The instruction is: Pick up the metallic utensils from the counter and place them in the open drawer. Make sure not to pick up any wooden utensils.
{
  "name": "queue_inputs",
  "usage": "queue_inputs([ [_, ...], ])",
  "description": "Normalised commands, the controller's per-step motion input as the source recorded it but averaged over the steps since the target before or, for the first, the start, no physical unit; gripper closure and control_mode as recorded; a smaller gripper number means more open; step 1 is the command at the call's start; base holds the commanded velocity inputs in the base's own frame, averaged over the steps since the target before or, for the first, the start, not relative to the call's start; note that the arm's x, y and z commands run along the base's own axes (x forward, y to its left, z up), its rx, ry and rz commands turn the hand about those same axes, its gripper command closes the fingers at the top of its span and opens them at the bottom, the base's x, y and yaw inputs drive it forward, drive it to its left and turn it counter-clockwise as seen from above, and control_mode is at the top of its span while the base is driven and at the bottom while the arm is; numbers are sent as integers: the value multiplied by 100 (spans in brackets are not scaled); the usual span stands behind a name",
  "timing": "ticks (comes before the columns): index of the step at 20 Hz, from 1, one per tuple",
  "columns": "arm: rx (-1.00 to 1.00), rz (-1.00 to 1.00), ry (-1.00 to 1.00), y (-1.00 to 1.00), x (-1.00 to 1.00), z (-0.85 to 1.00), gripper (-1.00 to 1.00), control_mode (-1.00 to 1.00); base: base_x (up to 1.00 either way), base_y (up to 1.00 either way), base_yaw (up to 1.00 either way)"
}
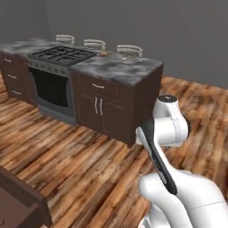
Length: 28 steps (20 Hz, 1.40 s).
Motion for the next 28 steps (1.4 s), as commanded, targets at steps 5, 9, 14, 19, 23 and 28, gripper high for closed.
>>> queue_inputs([
  [5,0,0,0,0,0,0,-100,100,47,-89,-57],
  [9,0,0,0,0,0,0,-100,100,100,-73,-37],
  [14,0,0,0,0,0,0,-100,100,100,-56,-30],
  [19,0,0,0,0,0,0,-100,100,100,-49,-24],
  [23,0,0,0,0,0,0,-100,100,100,-32,-16],
  [28,0,0,0,0,0,0,-100,100,100,-8,-8],
])
